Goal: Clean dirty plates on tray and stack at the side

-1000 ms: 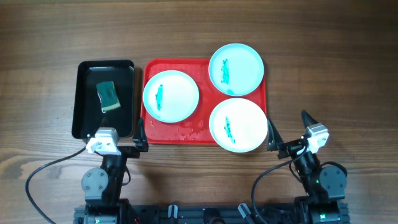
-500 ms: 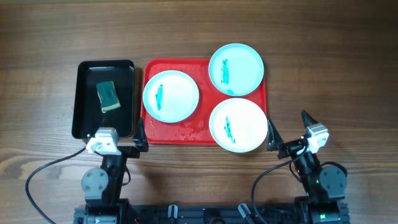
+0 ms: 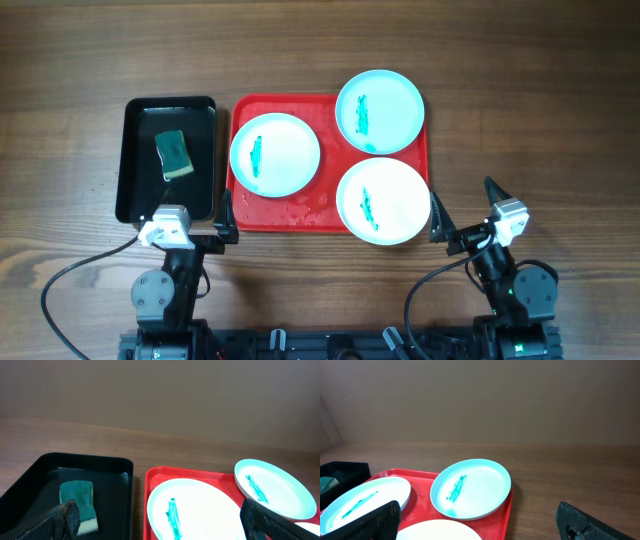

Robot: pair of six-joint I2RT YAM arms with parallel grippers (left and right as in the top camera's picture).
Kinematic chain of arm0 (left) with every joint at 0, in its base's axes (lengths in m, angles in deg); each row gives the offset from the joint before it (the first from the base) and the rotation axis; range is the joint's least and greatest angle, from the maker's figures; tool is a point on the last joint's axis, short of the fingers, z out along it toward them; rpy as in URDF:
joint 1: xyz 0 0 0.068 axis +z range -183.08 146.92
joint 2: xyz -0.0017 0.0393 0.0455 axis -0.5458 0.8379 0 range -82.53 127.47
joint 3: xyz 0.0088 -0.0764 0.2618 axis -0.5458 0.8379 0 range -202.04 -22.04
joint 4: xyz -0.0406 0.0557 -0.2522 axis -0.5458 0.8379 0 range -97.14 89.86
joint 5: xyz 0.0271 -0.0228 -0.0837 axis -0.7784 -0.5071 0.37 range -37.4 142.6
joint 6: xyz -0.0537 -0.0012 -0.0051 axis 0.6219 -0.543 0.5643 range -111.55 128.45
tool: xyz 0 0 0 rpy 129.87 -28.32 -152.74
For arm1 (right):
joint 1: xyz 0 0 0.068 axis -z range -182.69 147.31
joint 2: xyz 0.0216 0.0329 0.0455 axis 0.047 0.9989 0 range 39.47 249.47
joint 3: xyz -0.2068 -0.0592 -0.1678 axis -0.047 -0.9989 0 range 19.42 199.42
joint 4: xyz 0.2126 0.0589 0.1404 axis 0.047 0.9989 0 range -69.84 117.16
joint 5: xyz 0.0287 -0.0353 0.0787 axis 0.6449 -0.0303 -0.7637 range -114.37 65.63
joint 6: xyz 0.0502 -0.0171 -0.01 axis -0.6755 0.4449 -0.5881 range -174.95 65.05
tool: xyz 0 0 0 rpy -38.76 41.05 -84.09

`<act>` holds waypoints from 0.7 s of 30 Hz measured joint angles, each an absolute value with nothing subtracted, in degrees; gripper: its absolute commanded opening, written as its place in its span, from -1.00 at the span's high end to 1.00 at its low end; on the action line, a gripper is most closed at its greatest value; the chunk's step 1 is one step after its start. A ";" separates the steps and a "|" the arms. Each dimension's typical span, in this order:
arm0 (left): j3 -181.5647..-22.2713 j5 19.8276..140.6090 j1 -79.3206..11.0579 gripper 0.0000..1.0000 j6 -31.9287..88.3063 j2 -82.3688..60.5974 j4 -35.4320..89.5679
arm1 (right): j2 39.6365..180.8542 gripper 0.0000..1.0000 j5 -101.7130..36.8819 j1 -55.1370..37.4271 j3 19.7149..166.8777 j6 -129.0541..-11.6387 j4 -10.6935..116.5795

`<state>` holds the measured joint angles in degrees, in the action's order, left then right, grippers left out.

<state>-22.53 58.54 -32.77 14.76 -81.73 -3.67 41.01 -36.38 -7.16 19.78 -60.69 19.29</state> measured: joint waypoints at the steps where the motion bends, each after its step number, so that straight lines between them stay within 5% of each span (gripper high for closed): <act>1: -22.53 58.54 -32.77 -1.00 14.76 -81.73 -3.70 | 41.01 -0.99 -36.38 -7.16 19.78 -60.71 19.29; 21: -22.64 58.54 -32.77 -1.00 14.76 -81.73 -4.48 | 41.01 -0.99 -36.38 -7.16 19.78 -60.69 19.32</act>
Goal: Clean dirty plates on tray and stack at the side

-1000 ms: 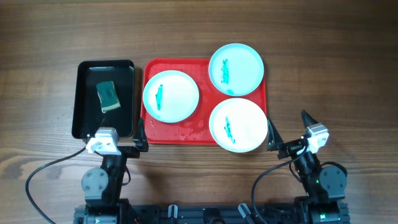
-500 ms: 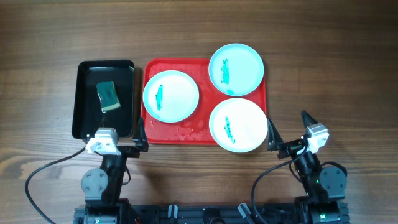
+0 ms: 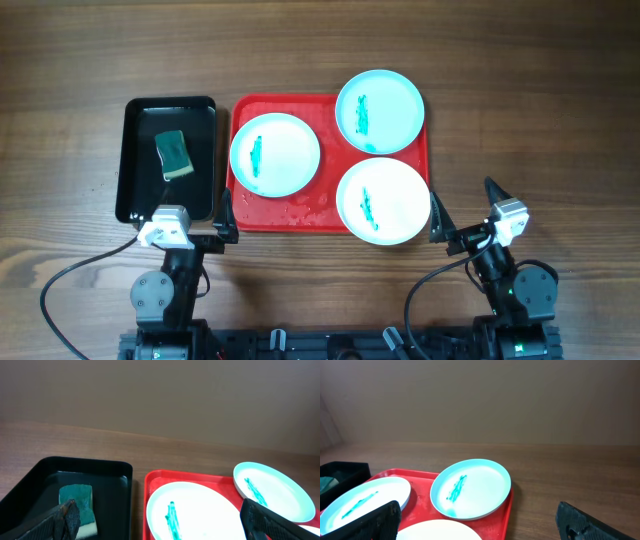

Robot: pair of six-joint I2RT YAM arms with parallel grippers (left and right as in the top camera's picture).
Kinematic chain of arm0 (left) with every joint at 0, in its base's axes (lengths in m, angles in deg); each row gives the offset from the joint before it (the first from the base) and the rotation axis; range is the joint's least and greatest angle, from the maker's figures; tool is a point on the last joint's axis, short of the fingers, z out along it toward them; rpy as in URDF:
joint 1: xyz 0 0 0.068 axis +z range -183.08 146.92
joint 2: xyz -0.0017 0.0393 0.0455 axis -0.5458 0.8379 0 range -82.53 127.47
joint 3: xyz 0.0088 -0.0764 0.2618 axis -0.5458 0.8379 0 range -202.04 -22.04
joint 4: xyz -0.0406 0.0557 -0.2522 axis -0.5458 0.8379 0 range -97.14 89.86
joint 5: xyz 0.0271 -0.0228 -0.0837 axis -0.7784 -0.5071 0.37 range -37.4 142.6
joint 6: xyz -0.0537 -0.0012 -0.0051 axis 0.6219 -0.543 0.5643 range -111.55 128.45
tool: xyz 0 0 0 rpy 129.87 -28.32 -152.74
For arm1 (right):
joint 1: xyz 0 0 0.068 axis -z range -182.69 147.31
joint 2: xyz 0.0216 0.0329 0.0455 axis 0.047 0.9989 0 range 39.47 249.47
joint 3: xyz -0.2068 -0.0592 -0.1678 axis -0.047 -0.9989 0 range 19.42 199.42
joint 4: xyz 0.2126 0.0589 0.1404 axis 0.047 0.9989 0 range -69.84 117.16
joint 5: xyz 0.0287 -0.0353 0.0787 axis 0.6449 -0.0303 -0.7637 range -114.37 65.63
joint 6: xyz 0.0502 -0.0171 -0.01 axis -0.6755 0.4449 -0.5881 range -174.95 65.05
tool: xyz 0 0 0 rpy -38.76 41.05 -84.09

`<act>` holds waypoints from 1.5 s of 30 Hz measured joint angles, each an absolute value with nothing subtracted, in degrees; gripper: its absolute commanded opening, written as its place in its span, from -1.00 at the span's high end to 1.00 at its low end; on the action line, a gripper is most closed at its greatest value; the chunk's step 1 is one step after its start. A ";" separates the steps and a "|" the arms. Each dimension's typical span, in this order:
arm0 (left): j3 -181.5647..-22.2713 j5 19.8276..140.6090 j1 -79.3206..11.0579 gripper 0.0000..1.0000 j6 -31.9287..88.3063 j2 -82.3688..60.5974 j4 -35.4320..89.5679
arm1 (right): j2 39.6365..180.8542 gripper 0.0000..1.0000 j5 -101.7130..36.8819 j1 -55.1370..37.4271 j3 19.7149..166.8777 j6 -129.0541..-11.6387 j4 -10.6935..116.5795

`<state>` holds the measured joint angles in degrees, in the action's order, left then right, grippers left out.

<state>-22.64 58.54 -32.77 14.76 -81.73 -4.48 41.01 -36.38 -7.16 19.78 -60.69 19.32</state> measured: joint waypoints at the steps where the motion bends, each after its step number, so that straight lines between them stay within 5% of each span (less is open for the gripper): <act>1: -22.88 58.54 -32.77 -1.00 14.76 -81.73 -4.05 | 41.04 -0.99 -36.38 -7.16 19.78 -60.71 19.32; 22: -39.93 58.51 -32.77 -1.00 14.76 -75.42 14.60 | 51.37 -0.99 -40.01 -7.16 29.66 -60.69 20.06; 35: -70.14 57.68 -32.77 -1.00 14.76 -43.99 35.49 | 80.82 -0.99 -46.68 -7.16 54.82 -60.38 33.24; 45: -99.84 56.81 -32.77 -1.00 14.76 -15.57 62.03 | 101.12 -0.99 -53.19 -7.16 79.03 -56.73 56.84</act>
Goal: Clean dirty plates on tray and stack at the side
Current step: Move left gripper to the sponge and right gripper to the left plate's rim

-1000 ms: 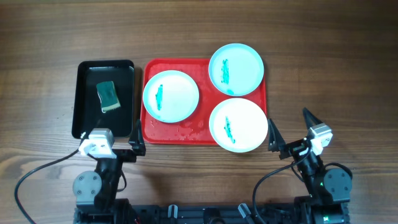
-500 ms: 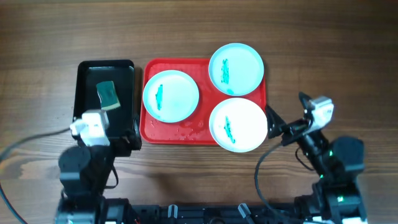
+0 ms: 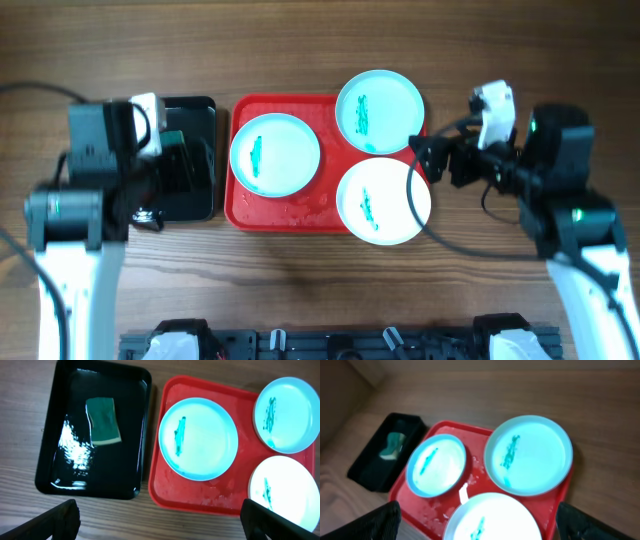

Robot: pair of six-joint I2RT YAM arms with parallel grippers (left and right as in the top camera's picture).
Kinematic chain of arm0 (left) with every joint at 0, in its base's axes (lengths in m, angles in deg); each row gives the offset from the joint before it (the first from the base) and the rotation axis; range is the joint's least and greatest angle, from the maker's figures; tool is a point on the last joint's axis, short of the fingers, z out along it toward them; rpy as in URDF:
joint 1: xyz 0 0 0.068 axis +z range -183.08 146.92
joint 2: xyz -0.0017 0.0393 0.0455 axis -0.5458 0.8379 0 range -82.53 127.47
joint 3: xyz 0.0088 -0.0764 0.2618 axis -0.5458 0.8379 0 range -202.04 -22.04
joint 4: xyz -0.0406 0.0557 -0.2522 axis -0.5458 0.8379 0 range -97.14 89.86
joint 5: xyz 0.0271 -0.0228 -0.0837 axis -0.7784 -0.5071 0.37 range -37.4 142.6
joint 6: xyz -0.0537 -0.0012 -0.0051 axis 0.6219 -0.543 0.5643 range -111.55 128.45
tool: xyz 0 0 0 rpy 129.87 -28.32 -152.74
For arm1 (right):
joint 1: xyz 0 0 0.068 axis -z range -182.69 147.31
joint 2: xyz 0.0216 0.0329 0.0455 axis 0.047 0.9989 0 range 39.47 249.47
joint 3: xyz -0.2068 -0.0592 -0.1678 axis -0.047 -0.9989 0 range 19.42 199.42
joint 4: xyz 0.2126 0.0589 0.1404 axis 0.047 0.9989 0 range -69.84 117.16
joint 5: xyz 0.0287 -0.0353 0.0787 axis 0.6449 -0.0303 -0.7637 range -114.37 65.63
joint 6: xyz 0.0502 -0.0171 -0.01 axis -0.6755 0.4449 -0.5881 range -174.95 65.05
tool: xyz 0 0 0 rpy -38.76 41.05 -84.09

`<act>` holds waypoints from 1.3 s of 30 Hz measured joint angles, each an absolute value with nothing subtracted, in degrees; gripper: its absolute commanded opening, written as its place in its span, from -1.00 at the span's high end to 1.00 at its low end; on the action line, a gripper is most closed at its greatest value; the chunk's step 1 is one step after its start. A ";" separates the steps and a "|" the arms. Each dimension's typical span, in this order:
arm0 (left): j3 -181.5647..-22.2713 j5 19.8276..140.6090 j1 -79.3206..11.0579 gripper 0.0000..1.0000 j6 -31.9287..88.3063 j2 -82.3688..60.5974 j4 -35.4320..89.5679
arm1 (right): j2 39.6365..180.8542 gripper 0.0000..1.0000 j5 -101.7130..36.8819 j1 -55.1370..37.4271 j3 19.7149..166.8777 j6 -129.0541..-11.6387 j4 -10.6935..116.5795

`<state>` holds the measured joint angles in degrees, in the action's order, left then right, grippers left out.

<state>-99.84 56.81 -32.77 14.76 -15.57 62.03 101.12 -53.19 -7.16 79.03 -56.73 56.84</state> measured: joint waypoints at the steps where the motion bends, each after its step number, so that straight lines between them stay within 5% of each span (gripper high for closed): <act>1: -101.66 56.96 -32.77 -1.00 14.78 -13.45 62.44 | 103.31 -0.99 -53.87 -7.16 81.77 -56.23 59.55; 5: -103.16 60.00 -32.77 -1.00 14.78 -8.86 61.92 | 110.82 -0.99 -56.91 -7.16 89.88 -54.15 67.42; 12: -103.21 67.28 -32.77 -1.00 14.82 -6.44 61.74 | 118.17 -0.93 -59.79 -7.25 90.95 -58.48 63.45; 18: -103.29 66.34 -32.74 -0.98 17.51 -6.44 61.46 | 123.72 -0.61 -54.72 -14.40 92.04 -65.87 61.65; 24: -103.34 52.57 -29.73 -0.97 29.07 -6.37 62.53 | 132.38 -0.03 -46.37 -24.82 97.98 -73.14 59.31; 39: -103.45 47.67 -27.34 -0.87 31.76 7.62 59.56 | 154.06 0.46 -36.75 -33.96 98.31 -83.48 46.92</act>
